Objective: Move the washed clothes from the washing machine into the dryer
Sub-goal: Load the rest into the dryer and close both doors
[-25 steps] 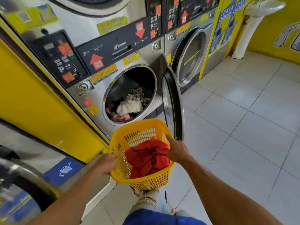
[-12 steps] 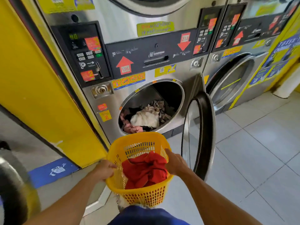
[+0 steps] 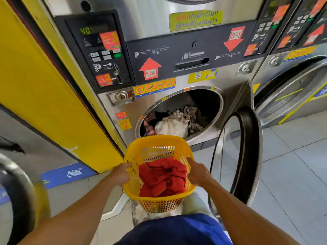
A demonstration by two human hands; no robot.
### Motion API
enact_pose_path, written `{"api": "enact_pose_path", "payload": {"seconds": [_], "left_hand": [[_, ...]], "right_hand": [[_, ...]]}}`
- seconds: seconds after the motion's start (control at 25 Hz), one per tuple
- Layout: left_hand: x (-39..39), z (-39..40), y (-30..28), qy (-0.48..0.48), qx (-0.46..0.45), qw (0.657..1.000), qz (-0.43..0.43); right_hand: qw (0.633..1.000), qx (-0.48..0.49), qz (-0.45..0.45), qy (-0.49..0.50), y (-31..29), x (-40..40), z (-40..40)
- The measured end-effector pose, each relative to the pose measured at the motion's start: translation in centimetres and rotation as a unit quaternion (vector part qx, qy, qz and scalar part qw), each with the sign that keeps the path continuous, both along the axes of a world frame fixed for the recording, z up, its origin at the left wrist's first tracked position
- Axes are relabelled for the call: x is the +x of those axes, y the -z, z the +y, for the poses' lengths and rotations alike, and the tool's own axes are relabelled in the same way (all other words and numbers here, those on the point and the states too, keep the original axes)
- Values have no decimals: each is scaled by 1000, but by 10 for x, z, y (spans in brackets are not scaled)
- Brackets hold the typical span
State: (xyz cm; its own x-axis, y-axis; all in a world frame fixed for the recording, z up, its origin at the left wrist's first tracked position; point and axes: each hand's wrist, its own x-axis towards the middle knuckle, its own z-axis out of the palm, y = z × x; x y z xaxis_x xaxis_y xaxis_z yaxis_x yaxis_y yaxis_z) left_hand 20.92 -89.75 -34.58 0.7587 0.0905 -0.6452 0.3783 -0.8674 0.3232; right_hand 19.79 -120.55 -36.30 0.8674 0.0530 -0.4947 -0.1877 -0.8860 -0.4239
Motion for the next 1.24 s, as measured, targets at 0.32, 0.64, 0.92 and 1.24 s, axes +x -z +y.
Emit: {"api": "enact_pose_path", "payload": {"seconds": [0.32,0.64,0.92,1.24], "left_hand": [[25,-8,1,-116,-34,992,34],[76,-107,30,-164,-93,982,32],[59,-171,56,-235,-101,966,42],[-19,-169,117,-460,-169,870,49]], "right_hand": [[998,4,27,-62,4,69,-11],[995,-4,61,-77,20,124,-114],[986,-30,96,-133,45,173,-165],[947,-54,108,-299,43,202,-105]]}}
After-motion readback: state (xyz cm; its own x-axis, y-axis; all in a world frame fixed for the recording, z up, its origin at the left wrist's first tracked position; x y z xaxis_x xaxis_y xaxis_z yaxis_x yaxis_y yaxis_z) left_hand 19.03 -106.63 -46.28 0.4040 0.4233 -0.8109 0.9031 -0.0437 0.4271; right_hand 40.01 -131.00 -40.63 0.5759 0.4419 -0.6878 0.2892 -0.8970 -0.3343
